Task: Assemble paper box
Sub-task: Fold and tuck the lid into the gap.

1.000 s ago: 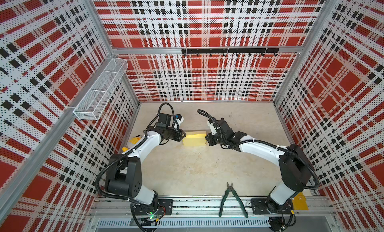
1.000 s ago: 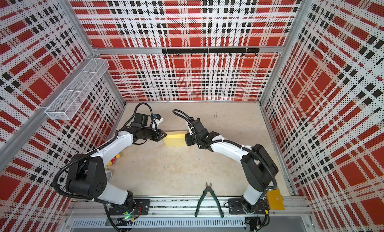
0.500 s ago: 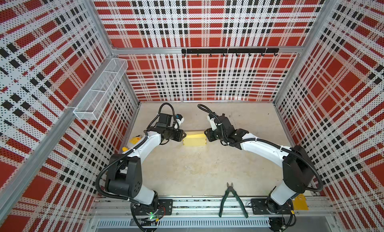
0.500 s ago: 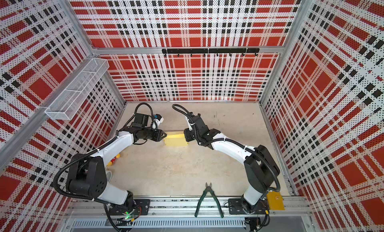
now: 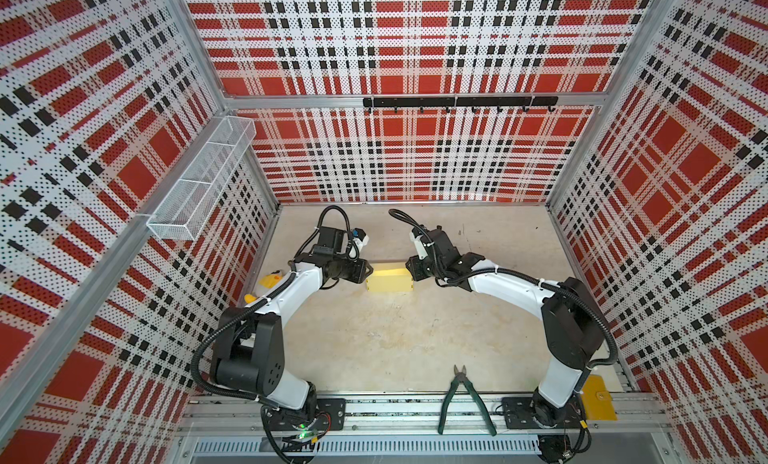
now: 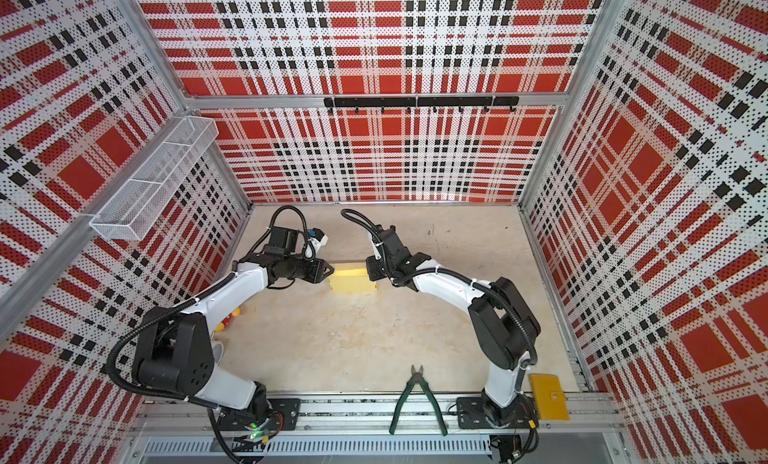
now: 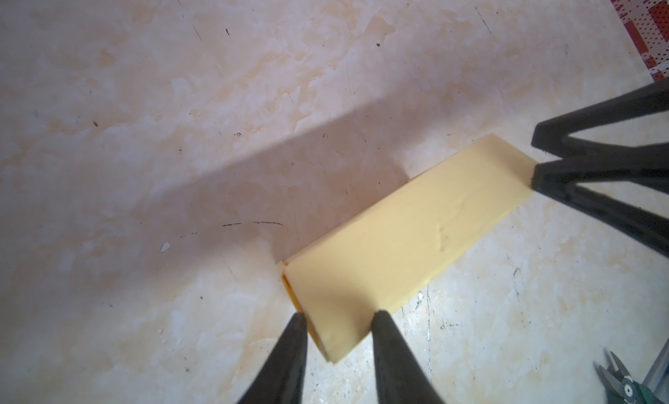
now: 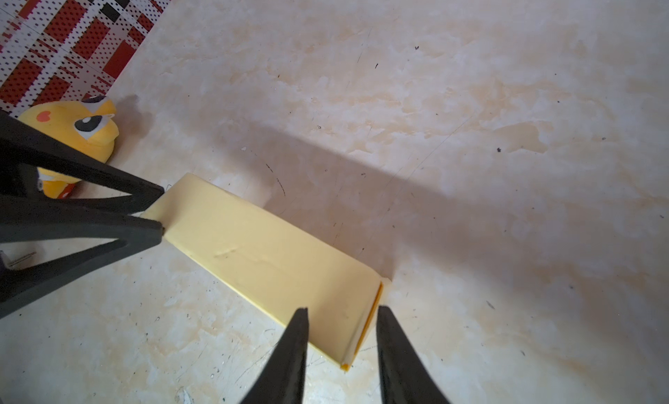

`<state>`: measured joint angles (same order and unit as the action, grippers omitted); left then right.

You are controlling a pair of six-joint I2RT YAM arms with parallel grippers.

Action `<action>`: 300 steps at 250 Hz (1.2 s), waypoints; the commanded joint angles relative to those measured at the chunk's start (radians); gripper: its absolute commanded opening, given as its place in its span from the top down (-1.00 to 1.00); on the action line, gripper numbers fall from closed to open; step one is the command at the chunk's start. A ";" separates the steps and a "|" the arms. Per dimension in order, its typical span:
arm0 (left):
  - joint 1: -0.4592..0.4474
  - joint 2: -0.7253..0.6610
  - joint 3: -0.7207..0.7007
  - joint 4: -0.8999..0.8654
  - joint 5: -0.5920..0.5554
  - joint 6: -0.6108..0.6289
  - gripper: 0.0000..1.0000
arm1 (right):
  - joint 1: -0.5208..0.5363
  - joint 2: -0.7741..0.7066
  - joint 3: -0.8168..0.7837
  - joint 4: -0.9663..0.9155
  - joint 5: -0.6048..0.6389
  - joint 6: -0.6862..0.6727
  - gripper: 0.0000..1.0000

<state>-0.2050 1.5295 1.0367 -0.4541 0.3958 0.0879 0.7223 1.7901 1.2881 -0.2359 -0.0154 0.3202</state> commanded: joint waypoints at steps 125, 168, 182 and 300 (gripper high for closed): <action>-0.012 0.017 -0.032 -0.043 -0.035 0.010 0.32 | -0.007 0.045 -0.069 0.061 -0.003 0.002 0.35; -0.013 0.018 -0.035 -0.038 -0.039 0.011 0.31 | -0.010 0.057 -0.081 0.065 0.000 0.006 0.39; -0.012 0.018 -0.033 -0.038 -0.041 0.012 0.31 | -0.012 0.062 -0.085 0.066 -0.001 0.006 0.43; -0.001 0.007 -0.032 -0.039 -0.038 0.009 0.31 | -0.023 0.104 -0.128 0.101 -0.009 0.019 0.56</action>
<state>-0.2100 1.5295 1.0271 -0.4564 0.3836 0.0929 0.7044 1.8309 1.2118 -0.0502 -0.0261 0.3347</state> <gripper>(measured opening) 0.343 0.230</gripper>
